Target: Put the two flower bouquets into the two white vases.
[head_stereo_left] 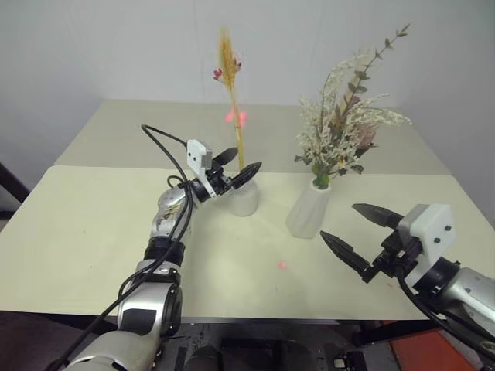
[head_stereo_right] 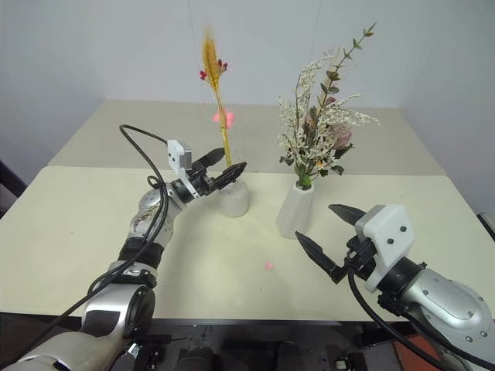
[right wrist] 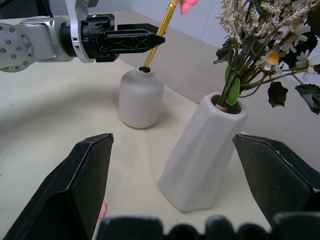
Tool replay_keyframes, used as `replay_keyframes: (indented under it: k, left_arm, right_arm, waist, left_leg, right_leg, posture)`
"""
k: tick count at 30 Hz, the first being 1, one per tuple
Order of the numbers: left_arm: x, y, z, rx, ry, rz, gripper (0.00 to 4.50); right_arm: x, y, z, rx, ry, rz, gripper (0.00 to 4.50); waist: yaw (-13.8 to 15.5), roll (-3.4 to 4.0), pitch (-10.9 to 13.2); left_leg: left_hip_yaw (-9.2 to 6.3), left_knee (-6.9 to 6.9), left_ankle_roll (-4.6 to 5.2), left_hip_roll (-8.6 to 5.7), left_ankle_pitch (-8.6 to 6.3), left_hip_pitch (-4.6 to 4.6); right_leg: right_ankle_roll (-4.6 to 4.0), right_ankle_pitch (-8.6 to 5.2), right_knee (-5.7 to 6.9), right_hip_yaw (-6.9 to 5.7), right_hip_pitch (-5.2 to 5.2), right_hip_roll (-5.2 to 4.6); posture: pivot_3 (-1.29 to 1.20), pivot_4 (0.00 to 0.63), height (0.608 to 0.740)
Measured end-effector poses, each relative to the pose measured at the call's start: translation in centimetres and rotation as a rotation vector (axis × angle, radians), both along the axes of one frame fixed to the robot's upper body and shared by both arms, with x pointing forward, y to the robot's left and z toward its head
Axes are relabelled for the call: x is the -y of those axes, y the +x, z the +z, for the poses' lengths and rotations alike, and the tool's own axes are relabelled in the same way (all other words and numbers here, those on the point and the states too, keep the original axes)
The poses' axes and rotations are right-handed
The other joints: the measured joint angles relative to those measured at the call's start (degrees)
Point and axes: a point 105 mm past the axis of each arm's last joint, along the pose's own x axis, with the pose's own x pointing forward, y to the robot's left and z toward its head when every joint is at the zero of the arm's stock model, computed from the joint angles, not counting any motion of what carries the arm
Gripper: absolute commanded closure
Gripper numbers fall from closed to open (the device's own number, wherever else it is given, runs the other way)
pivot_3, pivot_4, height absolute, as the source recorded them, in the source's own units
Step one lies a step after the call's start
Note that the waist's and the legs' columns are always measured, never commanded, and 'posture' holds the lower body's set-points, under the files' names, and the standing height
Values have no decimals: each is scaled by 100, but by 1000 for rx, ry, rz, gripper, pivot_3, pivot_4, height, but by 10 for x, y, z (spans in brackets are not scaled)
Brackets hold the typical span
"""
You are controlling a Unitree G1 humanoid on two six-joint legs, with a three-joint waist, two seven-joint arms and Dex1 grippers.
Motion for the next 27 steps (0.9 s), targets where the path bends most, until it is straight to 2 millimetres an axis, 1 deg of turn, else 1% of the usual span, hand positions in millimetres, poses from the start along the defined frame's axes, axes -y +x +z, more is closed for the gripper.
replay_keyframes:
  k: [8, 17, 20, 23, 27]
  left_arm:
    - [-3, -13, 19, 83, -6, -86, 41]
    - [-4, -18, 19, 82, 0, -113, 41]
    - [-5, -28, 17, 91, 33, -168, 41]
    - [-6, -28, 15, 73, 29, -165, 41]
    - [-11, -26, 19, 73, -2, -135, 41]
  right_arm:
    - [-1, 1, -3, 1, 10, -2, 0]
    - [-1, 2, -6, -3, 4, -6, 0]
    - [0, 1, -10, -15, 2, -10, 0]
    - [0, 1, -10, -14, 3, -9, 0]
    - [0, 1, -10, -12, 6, -8, 0]
  waist:
    - [-4, 1, 0]
    - [-7, 1, 0]
    - [-18, 1, 0]
    - [-8, 1, 0]
    - [-7, 1, 0]
  left_leg:
    - [-1, 0, 0, 0, 0, 1]
    - [-1, 0, 0, 0, 0, 1]
    - [-1, -1, 0, 1, 0, 1]
    - [-1, 1, 0, 1, 0, 2]
    - [-2, 0, 1, 1, 0, 1]
  right_leg:
    - [0, 0, 0, 0, 0, 0]
    - [0, 0, 0, 0, 0, 1]
    - [0, 0, 0, 0, -1, 1]
    - [0, 0, 2, 0, 1, 1]
    - [1, -1, 0, 0, 0, 1]
  posture:
    - [0, 150, 740]
    - [0, 150, 740]
    - [0, 150, 740]
    - [0, 150, 740]
    - [0, 150, 740]
